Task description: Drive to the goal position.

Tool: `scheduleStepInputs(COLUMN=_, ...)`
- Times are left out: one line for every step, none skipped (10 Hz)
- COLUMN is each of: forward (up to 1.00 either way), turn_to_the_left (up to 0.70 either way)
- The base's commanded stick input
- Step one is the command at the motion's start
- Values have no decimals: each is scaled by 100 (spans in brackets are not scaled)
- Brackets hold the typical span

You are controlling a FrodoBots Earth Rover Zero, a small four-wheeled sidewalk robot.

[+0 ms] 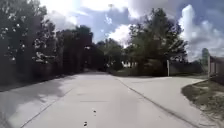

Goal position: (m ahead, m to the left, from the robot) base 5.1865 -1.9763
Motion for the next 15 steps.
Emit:
scheduleStepInputs(forward=100, turn_to_the_left=-27)
scheduleStepInputs(forward=100, turn_to_the_left=-27)
scheduleStepInputs(forward=100, turn_to_the_left=-27)
scheduleStepInputs(forward=100, turn_to_the_left=-27)
scheduleStepInputs(forward=100, turn_to_the_left=-27)
scheduleStepInputs(forward=100, turn_to_the_left=-27)
scheduleStepInputs(forward=100, turn_to_the_left=-27)
scheduleStepInputs(forward=100, turn_to_the_left=-27)
scheduleStepInputs(forward=100, turn_to_the_left=-27)
scheduleStepInputs(forward=100, turn_to_the_left=-27)
scheduleStepInputs(forward=100, turn_to_the_left=-27)
scheduleStepInputs(forward=100, turn_to_the_left=-27)
scheduleStepInputs(forward=100, turn_to_the_left=-27)
scheduleStepInputs(forward=100, turn_to_the_left=-27)
scheduleStepInputs(forward=100, turn_to_the_left=-27)
